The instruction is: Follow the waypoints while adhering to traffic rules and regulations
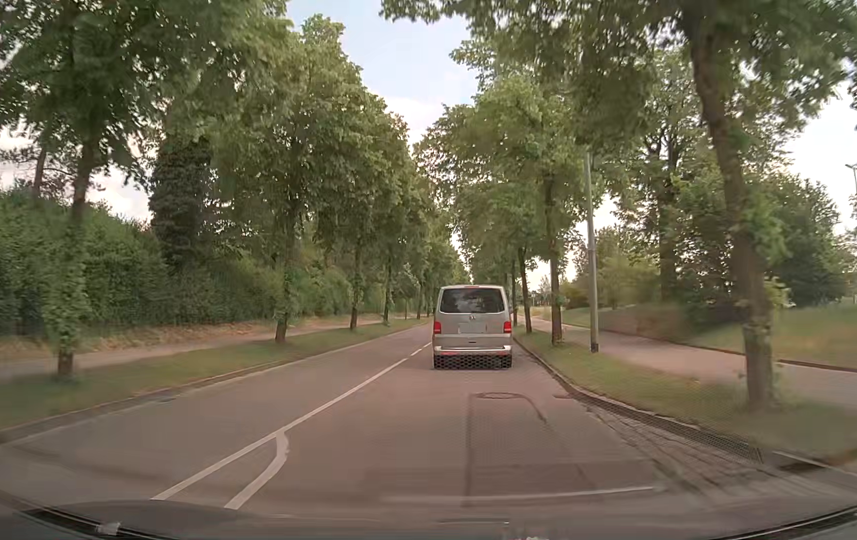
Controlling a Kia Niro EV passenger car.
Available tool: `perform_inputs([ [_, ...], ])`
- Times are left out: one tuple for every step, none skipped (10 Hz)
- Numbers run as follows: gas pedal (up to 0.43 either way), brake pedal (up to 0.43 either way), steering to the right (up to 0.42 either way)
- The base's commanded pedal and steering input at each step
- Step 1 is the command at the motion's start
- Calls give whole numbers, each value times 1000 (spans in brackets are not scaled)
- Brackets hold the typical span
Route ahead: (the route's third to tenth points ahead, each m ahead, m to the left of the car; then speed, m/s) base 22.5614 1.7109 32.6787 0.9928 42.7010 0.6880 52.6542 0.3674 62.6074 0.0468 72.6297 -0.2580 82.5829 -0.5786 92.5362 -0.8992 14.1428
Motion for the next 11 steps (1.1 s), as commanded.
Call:
perform_inputs([
  [110, 12, 2],
  [110, 12, 3],
  [110, 12, 4],
  [110, 12, 4],
  [118, 12, 4],
  [118, 12, 4],
  [118, 12, 3],
  [150, 12, 5],
  [150, 12, 4],
  [150, 12, 4],
  [150, 12, 4],
])
